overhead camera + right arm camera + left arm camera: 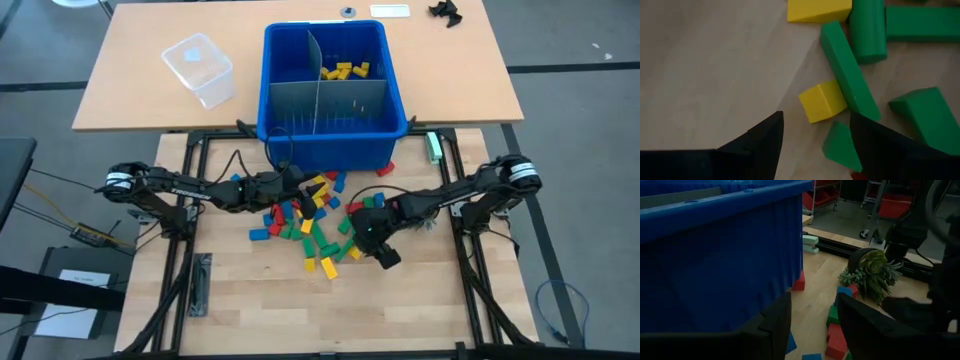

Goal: Sort Items/Unsort Items

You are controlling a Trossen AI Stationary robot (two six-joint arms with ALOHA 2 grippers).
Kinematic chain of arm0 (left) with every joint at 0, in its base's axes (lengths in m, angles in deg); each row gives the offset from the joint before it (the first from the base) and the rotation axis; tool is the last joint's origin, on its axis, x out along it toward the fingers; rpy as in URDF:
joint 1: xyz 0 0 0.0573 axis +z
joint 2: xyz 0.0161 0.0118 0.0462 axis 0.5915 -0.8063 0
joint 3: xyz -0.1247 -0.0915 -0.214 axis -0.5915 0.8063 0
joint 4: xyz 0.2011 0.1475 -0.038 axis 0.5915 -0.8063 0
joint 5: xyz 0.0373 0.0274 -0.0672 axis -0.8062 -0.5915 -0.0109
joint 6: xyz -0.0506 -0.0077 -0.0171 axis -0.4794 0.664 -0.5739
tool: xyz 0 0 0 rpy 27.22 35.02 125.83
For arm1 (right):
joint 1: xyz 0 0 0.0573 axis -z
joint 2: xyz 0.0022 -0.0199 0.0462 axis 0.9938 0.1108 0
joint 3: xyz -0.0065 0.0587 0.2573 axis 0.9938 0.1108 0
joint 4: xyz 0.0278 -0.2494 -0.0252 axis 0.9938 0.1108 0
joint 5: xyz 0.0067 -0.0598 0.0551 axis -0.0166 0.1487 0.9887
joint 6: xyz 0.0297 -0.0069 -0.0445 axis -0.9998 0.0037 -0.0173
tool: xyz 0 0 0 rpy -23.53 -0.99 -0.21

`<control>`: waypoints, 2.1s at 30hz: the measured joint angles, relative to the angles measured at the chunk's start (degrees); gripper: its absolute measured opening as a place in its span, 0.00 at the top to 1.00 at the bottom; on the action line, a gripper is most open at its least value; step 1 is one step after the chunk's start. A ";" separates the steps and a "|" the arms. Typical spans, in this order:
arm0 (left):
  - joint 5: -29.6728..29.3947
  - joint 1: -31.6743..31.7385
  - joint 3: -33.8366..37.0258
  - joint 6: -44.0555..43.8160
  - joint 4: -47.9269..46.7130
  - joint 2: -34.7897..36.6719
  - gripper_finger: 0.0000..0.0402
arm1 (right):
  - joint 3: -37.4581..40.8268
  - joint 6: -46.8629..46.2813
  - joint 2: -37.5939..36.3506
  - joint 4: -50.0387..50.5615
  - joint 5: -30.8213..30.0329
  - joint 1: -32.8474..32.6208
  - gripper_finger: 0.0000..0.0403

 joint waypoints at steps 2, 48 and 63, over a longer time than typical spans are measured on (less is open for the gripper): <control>0.00 0.00 0.00 0.00 0.02 0.00 0.58 | 0.00 0.13 1.41 -1.26 0.00 0.50 0.46; -0.02 0.04 0.00 0.01 1.35 0.00 0.58 | -10.67 -14.03 24.32 -40.03 -6.18 -2.62 0.65; 0.00 0.00 0.00 0.00 1.42 0.00 0.58 | -10.54 -14.95 21.54 -35.42 -8.83 -3.57 0.96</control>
